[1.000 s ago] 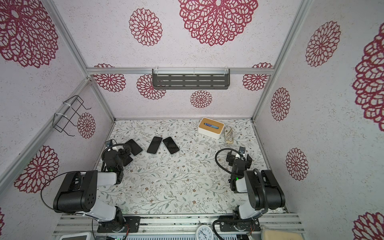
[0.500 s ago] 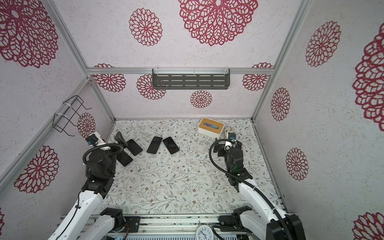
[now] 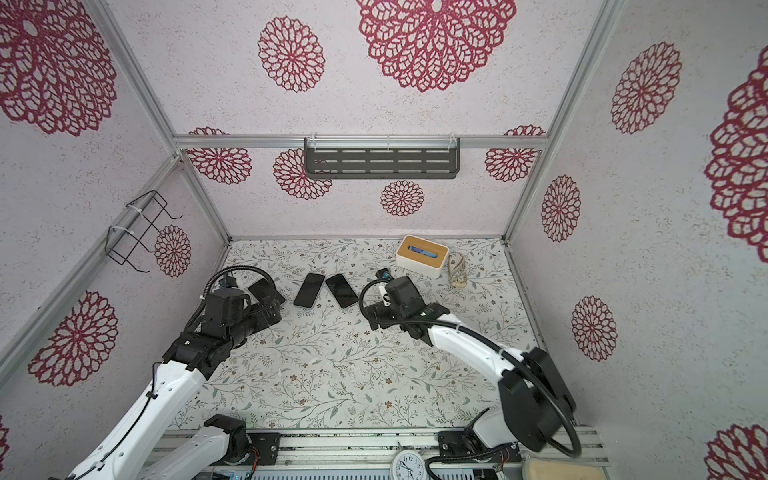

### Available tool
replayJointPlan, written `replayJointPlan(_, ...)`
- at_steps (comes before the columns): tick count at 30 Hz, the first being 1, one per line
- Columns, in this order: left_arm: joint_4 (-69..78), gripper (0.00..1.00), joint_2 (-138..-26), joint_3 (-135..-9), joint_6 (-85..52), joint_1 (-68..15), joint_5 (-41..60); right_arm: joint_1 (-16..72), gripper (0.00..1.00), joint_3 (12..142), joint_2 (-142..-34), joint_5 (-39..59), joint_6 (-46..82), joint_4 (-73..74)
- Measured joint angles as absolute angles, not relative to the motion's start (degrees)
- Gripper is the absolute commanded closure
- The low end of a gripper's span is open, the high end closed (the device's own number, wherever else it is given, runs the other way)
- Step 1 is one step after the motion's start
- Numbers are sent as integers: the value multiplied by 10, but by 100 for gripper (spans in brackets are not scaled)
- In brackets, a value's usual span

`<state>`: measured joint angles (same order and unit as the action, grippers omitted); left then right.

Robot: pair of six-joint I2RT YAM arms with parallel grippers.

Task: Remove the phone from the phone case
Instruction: 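Raise both arms and move the right gripper over the farthest-right cased phone, then lower the right gripper onto the cased phone while the left gripper hovers nearby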

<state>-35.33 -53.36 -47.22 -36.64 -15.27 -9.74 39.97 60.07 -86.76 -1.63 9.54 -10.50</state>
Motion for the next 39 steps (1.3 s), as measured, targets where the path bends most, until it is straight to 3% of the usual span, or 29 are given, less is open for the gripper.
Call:
replayJointPlan(6, -374, 3, -532, -484, -371, -197, -112, 414, 1, 747, -1047, -8, 69, -142)
replayJointPlan(13, -387, 3, -520, -484, -378, -213, -128, 422, 1, 872, -1169, 3, 45, -178)
replayJointPlan(25, -389, 3, -502, -472, -389, -216, -137, 426, 1, 1007, -1285, -1, 37, -213)
replayJointPlan(39, -379, 3, -497, -453, -402, -223, -135, 429, 4, 1063, -1340, -24, 19, -233)
